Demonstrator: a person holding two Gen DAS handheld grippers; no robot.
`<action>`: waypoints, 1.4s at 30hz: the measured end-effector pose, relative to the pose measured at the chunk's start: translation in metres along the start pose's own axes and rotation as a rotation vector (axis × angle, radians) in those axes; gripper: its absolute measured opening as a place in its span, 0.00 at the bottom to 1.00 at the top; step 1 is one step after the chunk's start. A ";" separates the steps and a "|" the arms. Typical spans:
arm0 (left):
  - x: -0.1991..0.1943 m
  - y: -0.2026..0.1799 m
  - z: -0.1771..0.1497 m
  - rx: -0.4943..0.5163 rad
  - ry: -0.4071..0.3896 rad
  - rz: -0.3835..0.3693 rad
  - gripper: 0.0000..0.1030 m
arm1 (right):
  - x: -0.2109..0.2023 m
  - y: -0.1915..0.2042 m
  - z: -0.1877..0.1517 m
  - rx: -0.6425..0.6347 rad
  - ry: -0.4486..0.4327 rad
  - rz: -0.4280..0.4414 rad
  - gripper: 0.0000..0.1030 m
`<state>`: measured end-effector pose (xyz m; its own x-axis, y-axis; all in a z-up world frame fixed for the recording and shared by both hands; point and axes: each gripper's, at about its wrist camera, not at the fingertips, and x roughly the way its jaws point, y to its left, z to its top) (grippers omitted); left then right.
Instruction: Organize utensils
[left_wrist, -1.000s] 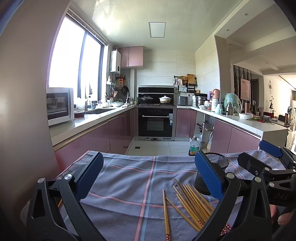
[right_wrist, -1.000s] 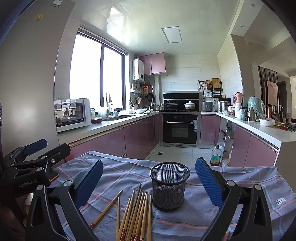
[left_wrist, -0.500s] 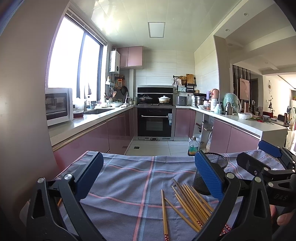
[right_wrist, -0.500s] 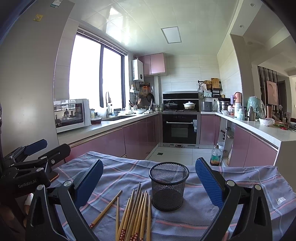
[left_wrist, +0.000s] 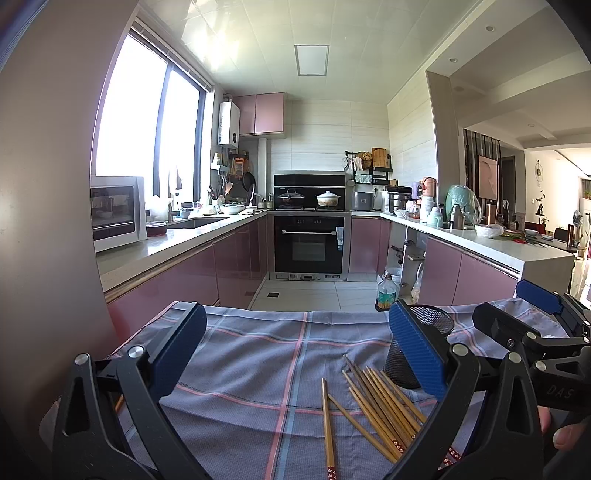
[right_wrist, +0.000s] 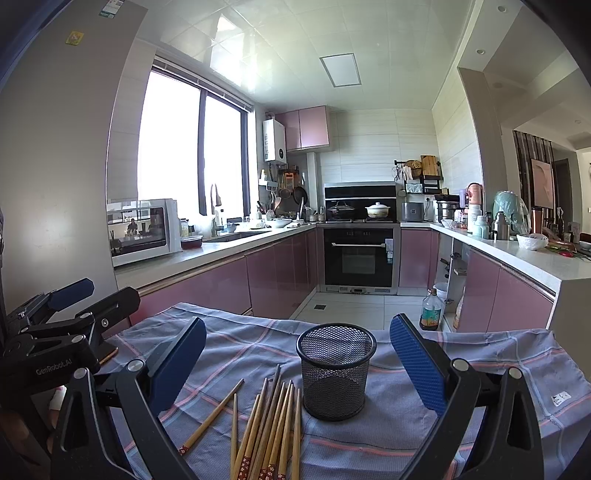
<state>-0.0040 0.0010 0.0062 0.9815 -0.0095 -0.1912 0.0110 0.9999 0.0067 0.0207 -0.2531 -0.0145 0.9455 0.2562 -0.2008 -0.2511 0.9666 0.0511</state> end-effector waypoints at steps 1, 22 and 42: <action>0.000 0.000 0.000 -0.001 -0.001 0.000 0.94 | 0.000 0.000 0.000 0.001 -0.001 0.000 0.94; -0.001 -0.002 0.003 -0.001 -0.001 -0.001 0.94 | -0.001 -0.001 -0.001 0.003 -0.004 0.002 0.94; -0.002 -0.005 0.004 0.000 0.001 -0.003 0.94 | 0.001 0.001 -0.002 0.008 -0.004 0.008 0.94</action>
<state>-0.0057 -0.0036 0.0102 0.9813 -0.0124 -0.1921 0.0139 0.9999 0.0064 0.0209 -0.2522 -0.0167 0.9442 0.2641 -0.1966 -0.2573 0.9645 0.0601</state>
